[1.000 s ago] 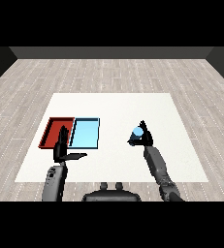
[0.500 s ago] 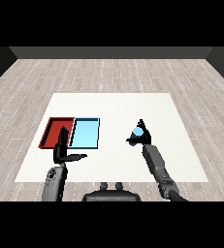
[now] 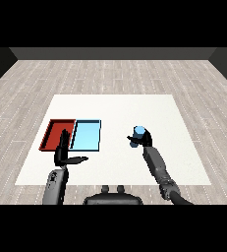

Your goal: Pick the blue can and put it in the blue box

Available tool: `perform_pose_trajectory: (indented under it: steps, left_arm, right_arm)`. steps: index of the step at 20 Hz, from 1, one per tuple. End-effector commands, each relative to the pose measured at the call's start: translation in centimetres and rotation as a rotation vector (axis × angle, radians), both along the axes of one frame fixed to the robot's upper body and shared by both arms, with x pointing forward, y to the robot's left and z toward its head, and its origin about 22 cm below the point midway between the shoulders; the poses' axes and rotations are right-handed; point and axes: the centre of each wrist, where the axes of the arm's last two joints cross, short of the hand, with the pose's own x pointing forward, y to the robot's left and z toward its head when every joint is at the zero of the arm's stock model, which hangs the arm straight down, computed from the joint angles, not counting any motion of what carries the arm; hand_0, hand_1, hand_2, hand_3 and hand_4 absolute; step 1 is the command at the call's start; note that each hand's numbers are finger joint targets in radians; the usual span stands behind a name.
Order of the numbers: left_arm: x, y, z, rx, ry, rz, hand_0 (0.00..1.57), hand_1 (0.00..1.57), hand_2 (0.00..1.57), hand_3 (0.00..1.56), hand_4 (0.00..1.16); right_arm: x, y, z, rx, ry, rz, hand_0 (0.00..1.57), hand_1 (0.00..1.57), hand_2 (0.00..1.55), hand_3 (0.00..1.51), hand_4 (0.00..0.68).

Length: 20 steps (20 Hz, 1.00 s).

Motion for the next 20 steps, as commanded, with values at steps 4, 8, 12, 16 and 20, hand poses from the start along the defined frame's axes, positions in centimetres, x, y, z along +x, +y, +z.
perform_pose_trajectory:
  steps: [4,8,12,16,20]
  left_arm:
    - [0.8,-1.0,1.2,0.012,-0.023,-0.007,0.0,0.0,0.0,0.0,0.0]
    - [1.0,-1.4,1.5,0.03,-0.004,-0.008,0.0,0.0,0.0,0.0,0.0]
    - [0.1,-0.8,1.1,0.008,0.018,-0.018,0.0,0.0,0.0,0.0,0.0]
    - [-0.1,-1.5,-0.1,0.004,0.026,-0.054,0.0,0.0,0.0,0.0,0.0]
    - [-0.1,-3.8,0.1,-0.002,0.036,-0.115,0.0,0.0,0.0,0.0,0.0]
  right_arm:
    - [0.8,-0.3,1.5,-0.036,0.004,-0.001,1.46,1.46,1.45,1.42,0.523]
    - [-0.4,0.9,1.3,-0.075,-0.084,0.013,1.46,1.46,1.47,1.32,0.448]
    - [1.4,1.9,3.7,-0.145,-0.171,0.027,1.45,1.45,1.47,1.34,0.486]
    - [0.8,2.5,6.2,-0.131,-0.223,0.045,1.46,1.46,1.48,1.35,0.518]
    - [2.2,2.0,7.8,-0.128,-0.247,0.084,1.46,1.46,1.49,1.39,0.525]
